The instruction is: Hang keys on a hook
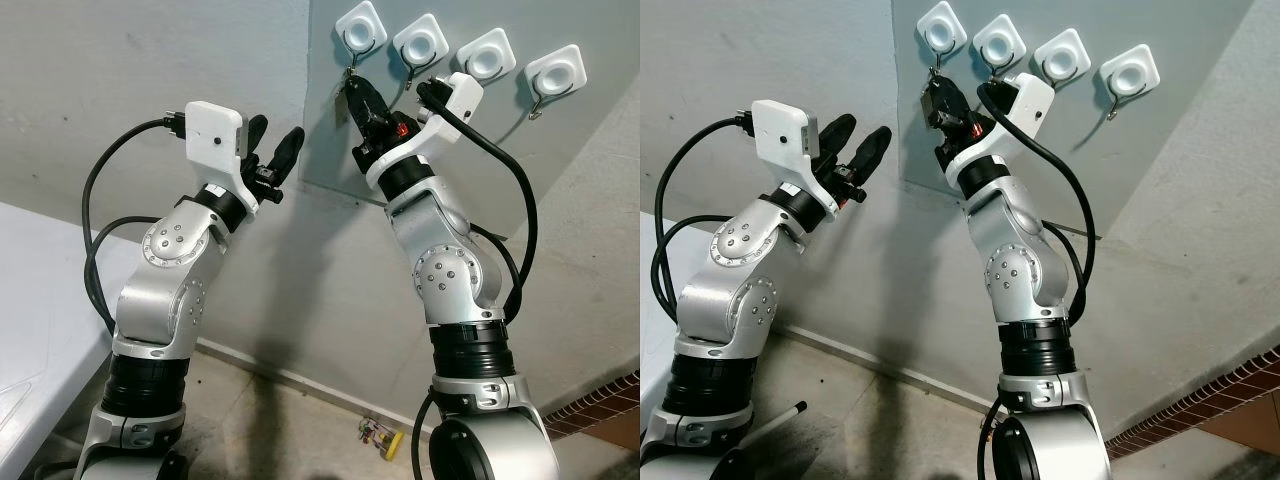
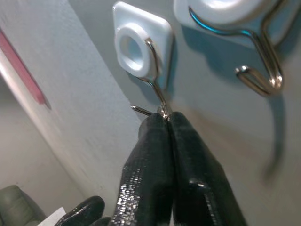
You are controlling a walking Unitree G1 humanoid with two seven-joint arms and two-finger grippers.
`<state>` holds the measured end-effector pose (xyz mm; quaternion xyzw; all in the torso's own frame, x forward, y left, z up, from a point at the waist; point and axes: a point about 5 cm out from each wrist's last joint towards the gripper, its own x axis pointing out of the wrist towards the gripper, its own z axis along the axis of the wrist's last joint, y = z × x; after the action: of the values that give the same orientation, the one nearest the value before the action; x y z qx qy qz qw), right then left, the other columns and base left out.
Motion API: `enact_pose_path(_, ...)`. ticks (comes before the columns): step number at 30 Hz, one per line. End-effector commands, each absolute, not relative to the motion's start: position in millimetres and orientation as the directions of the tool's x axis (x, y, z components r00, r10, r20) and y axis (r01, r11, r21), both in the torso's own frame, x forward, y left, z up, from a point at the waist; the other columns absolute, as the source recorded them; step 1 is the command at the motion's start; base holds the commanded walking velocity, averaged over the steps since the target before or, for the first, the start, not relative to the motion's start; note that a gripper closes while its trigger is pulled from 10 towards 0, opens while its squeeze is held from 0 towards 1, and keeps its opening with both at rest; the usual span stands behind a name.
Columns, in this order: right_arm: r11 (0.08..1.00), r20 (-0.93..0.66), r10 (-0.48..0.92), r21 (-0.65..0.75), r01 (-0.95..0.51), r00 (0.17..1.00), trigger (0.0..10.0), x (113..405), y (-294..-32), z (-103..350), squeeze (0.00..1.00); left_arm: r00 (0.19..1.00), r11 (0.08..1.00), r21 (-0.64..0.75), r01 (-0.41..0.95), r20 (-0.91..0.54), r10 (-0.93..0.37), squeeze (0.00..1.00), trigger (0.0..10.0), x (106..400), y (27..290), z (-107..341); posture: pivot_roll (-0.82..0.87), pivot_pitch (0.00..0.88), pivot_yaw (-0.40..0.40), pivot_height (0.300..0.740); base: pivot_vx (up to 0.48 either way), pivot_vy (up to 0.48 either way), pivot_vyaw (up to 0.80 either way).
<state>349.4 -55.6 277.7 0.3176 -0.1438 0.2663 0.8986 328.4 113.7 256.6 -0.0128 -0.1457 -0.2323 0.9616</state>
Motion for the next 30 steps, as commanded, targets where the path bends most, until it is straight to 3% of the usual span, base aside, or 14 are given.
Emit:
enact_pose_path(1, 0.597, 0.447, 0.417, 0.522, -0.610, 0.791, 10.0, 344.6, -37.5, 286.5, 1.00, 0.846, 0.893, 0.049, 0.448, 0.300, -0.441, 0.00, 10.0, 328.0, 112.3, 262.8, -0.01, 0.101, -0.053, 0.740, 0.000, 0.000, 0.00)
enact_pose_path(12, 0.666, 0.471, 0.401, 0.440, -0.603, 0.786, 10.0, 333.3, -60.5, 257.1, 1.00, 0.903, 0.932, 0.043, 0.360, 0.236, -0.360, 0.00, 10.0, 336.6, 120.2, 243.9, -0.02, 0.092, -0.045, 0.740, 0.000, 0.000, 0.00)
enact_pose_path(20, 0.767, 0.384, 0.376, 0.382, -0.516, 0.843, 10.0, 326.9, -84.0, 222.2, 1.00, 0.938, 0.943, 0.018, 0.332, 0.097, -0.332, 0.00, 10.0, 342.7, 122.2, 204.5, -0.04, 0.076, -0.029, 0.740, 0.000, 0.000, 0.00)
enact_pose_path(24, 0.809, 0.352, 0.347, 0.356, -0.468, 0.869, 10.0, 321.3, -97.7, 207.0, 1.00, 0.952, 0.956, 0.015, 0.293, 0.094, -0.293, 0.00, 10.0, 344.2, 124.3, 191.1, -0.05, 0.060, -0.021, 0.740, 0.000, 0.000, 0.00)
enact_pose_path(28, 0.877, 0.293, 0.305, 0.285, -0.387, 0.906, 10.0, 316.4, -111.4, 190.0, 1.00, 0.954, 0.942, -0.154, 0.298, 0.013, -0.299, 0.00, 10.0, 345.7, 126.2, 168.8, -0.06, 0.047, -0.013, 0.740, 0.000, 0.000, 0.00)
enact_pose_path(30, 0.904, 0.264, 0.273, 0.258, -0.341, 0.925, 10.0, 315.1, -118.7, 180.7, 1.00, 0.957, 0.945, -0.163, 0.285, -0.014, -0.291, 0.00, 10.0, 345.5, 128.6, 159.3, -0.06, 0.039, -0.010, 0.740, 0.000, 0.000, 0.00)
